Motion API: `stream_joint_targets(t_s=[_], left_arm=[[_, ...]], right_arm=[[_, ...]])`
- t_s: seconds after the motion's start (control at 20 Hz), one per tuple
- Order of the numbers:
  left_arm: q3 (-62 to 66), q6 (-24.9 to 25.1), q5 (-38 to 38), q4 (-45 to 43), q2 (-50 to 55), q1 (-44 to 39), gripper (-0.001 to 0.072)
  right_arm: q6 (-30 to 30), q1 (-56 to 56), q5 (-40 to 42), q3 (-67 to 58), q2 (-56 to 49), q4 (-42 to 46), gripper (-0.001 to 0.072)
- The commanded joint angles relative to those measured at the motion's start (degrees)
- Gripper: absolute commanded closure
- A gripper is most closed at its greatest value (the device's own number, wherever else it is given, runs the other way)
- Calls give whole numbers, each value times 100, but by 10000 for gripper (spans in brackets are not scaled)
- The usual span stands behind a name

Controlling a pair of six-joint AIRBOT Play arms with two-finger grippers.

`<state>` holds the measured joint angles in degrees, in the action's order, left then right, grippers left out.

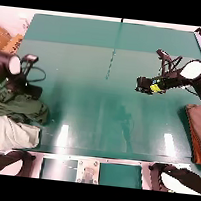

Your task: Fold the shirts.

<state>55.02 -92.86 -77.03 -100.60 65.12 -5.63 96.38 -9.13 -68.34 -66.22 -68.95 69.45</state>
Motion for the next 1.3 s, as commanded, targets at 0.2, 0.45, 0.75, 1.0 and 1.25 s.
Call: stream_joint_targets(t_s=[0.2, 0.45, 0.75, 1.0, 1.25], left_arm=[[-1443, -114, 1502, -710, 313, 745, 595], [433, 621, 544, -98, 304, 339, 688], [3377, 785, 310, 1091, 304, -1633, 688], [3469, 774, 1040, 2406, 664, -2524, 687], [3469, 896, 234, 3960, 1537, -2511, -13]], right_arm=[[2, -7, -2, 2, 2, 0, 696], [2, -7, -2, 2, 2, -2, 696], [4, -7, 15, 2, 0, -7, 696], [-2, 125, -282, -205, 2, -280, 695], [-22, 837, -699, -824, 2, -280, 338]])
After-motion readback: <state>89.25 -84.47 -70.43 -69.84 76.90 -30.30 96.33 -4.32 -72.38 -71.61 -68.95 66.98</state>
